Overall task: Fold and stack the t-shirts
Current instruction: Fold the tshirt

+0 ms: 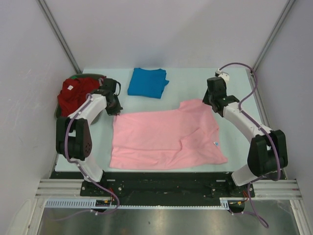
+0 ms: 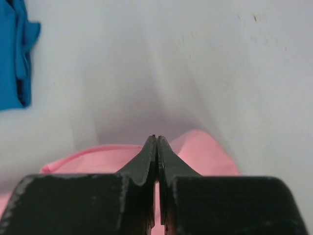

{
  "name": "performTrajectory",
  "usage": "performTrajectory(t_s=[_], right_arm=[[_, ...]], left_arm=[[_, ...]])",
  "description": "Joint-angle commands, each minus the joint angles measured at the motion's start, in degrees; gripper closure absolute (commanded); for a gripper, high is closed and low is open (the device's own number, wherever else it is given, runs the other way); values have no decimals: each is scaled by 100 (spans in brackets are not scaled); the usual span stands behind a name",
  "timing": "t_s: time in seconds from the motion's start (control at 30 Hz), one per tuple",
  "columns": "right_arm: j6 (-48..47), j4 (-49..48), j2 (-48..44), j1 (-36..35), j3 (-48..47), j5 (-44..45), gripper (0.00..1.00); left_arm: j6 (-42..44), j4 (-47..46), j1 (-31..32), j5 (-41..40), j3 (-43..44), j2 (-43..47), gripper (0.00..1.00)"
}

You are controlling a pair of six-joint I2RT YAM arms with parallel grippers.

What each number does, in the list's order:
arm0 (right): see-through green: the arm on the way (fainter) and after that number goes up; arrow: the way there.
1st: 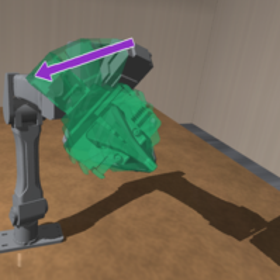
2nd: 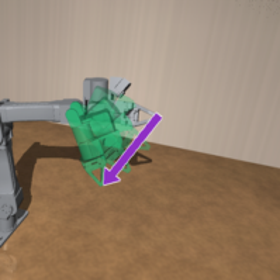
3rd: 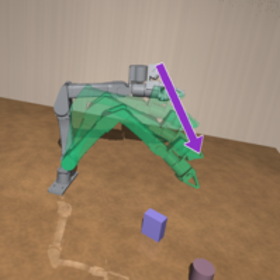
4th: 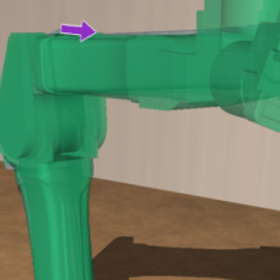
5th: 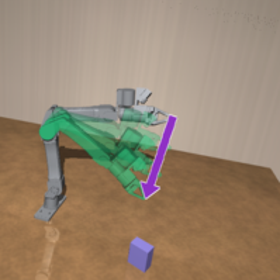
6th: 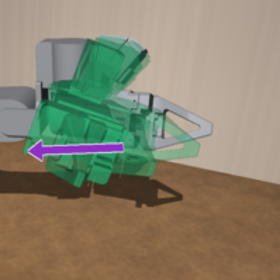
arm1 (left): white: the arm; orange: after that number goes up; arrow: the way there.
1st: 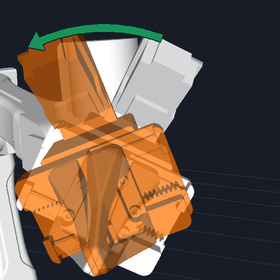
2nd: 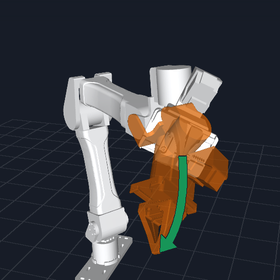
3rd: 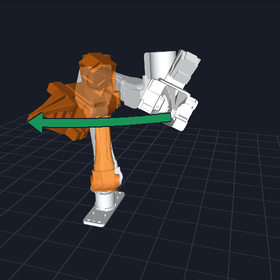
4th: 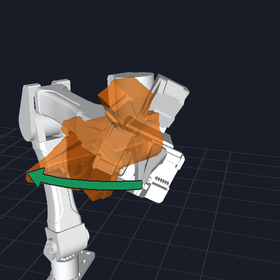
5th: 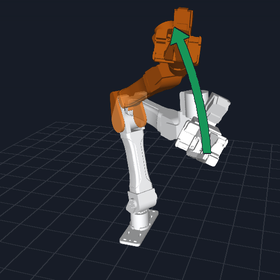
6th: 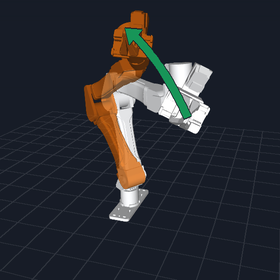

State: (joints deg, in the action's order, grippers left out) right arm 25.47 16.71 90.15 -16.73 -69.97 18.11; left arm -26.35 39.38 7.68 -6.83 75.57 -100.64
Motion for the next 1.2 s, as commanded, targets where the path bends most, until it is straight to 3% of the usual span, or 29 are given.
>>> performTrajectory(t_s=[0.0, 0.4, 0.83, 0.97, 1.17], right_arm=[[106, 403, -857, -199, 763, 570, 100], [520, 1694, -3187, -383, 1732, 896, 100], [2171, 3363, -4171, -1710, 2348, 1740, 100], [2681, 3786, -4391, -1904, 2453, 1863, 100], [3341, 4288, -4576, -2343, 2454, 2153, 100]], left_arm=[[156, -193, -30, 111, -463, 738, 100], [235, -308, -30, 323, -2116, 2583, 100], [200, 61, 75, 270, -2793, 3735, 100], [130, 350, 93, 410, -2723, 3903, 90], [-107, 597, 198, 824, -2881, 4210, 84]])
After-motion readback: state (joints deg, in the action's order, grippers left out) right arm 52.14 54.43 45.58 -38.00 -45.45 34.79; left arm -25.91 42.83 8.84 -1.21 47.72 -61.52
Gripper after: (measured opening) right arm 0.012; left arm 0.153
